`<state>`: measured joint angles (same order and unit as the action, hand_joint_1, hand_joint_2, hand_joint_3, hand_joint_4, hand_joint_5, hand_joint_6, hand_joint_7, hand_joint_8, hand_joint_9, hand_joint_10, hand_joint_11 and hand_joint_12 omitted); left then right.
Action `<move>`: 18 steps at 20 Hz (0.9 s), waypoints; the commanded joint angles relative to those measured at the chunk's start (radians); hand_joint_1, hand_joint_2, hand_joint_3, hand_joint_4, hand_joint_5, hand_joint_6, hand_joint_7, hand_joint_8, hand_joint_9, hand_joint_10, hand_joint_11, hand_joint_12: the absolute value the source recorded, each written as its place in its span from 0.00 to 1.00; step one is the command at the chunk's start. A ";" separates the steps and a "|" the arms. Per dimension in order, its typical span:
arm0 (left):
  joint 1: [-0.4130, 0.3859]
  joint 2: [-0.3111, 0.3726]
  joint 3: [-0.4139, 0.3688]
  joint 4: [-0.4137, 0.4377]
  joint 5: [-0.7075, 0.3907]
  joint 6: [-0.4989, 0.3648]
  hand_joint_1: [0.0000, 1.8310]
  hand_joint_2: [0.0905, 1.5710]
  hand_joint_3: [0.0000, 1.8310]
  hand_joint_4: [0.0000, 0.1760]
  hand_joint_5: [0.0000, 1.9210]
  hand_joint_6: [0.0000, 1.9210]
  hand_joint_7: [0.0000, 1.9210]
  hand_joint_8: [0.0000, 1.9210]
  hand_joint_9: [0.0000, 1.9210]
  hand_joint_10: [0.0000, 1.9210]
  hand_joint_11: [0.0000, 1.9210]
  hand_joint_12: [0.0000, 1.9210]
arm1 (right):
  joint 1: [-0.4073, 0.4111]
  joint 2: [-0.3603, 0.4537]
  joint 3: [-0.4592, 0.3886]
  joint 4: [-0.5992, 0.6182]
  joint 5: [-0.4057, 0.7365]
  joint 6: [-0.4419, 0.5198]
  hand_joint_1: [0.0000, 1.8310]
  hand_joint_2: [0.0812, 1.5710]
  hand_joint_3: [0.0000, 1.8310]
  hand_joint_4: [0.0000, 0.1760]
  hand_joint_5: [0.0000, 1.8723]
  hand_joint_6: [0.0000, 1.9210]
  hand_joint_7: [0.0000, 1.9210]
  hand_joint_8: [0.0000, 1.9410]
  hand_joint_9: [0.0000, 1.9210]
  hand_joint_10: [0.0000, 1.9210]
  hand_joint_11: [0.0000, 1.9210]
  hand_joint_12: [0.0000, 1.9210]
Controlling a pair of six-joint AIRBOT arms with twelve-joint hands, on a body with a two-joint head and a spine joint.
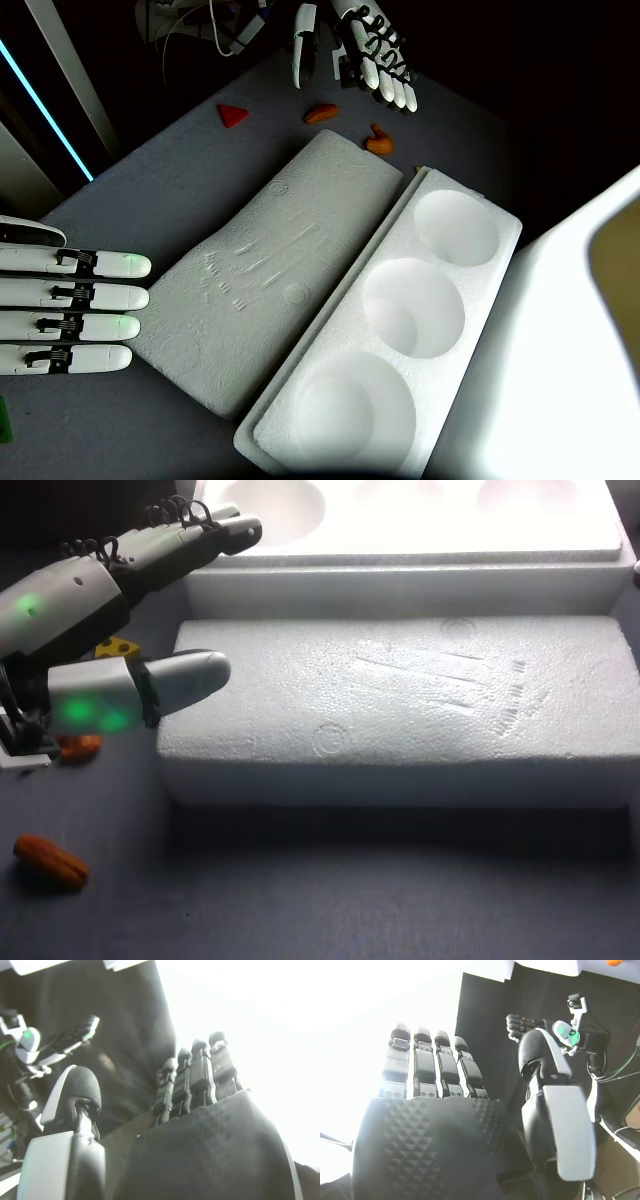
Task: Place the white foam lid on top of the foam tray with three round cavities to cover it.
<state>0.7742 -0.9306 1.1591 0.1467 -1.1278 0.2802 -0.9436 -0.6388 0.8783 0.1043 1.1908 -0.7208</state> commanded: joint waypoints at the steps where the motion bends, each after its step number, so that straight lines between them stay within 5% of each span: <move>1: -0.002 0.003 0.001 -0.029 -0.103 -0.009 0.14 0.82 0.00 0.05 0.03 0.01 0.00 0.00 0.01 0.00 0.00 0.10 | 0.015 0.003 0.006 0.027 0.108 -0.007 0.29 0.84 0.02 0.00 0.00 0.00 0.00 0.00 0.00 0.00 0.00 0.00; 5: 0.006 0.004 0.002 -0.034 -0.093 -0.013 0.16 0.81 0.00 0.00 0.04 0.01 0.01 0.00 0.01 0.00 0.00 0.14 | 0.017 -0.003 0.008 0.061 0.108 -0.031 0.33 0.82 0.00 0.00 0.00 0.00 0.00 0.00 0.00 0.00 0.00 0.00; 7: 0.016 -0.002 0.002 -0.058 -0.084 0.002 0.21 0.76 0.00 0.07 0.00 0.00 0.00 0.00 0.00 0.00 0.00 0.04 | 0.010 -0.004 0.005 0.093 0.108 -0.045 0.39 0.82 0.00 0.00 0.00 0.00 0.00 0.00 0.00 0.00 0.01 0.01; 9: 0.039 -0.002 -0.004 -0.105 -0.084 0.025 0.21 0.76 0.00 0.01 0.00 0.00 0.00 0.00 0.00 0.00 0.00 0.04 | 0.006 -0.011 -0.003 0.129 0.115 -0.070 0.37 0.80 0.00 0.00 0.00 0.00 0.00 0.00 0.00 0.00 0.03 0.02; 11: 0.066 -0.002 -0.009 -0.154 -0.102 0.029 0.24 0.74 0.00 0.00 0.00 0.00 0.00 0.00 0.00 0.00 0.00 0.00 | 0.002 -0.021 -0.008 0.168 0.125 -0.087 0.35 0.78 0.00 0.00 0.00 0.00 0.00 0.00 0.00 0.00 0.00 0.33; 12: 0.081 0.001 -0.018 -0.184 -0.110 0.044 0.25 0.73 0.00 0.00 0.00 0.00 0.00 0.00 0.00 0.00 0.00 0.00 | -0.003 -0.027 -0.011 0.191 0.132 -0.093 0.33 0.77 0.00 0.00 0.00 0.00 0.00 0.00 0.00 0.00 0.00 0.67; 16: 0.130 -0.004 -0.033 -0.290 -0.143 0.073 0.25 0.70 0.00 0.03 0.00 0.00 0.00 0.00 0.00 0.00 0.00 0.00 | -0.063 -0.046 -0.023 0.285 0.188 -0.103 0.26 0.75 0.00 0.00 0.00 0.00 0.00 0.00 0.02 0.01 0.00 0.73; 18: 0.160 -0.011 -0.038 -0.334 -0.155 0.079 0.24 0.67 0.00 0.12 0.00 0.00 0.00 0.00 0.00 0.00 0.00 0.00 | -0.098 -0.051 -0.033 0.325 0.209 -0.103 0.24 0.73 0.00 0.00 0.00 0.00 0.00 0.00 0.00 0.00 0.00 0.64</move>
<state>0.9428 -0.9398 1.1229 -0.1886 -1.1526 0.3630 -1.0531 -0.6956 0.8440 0.4339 1.2541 -0.8253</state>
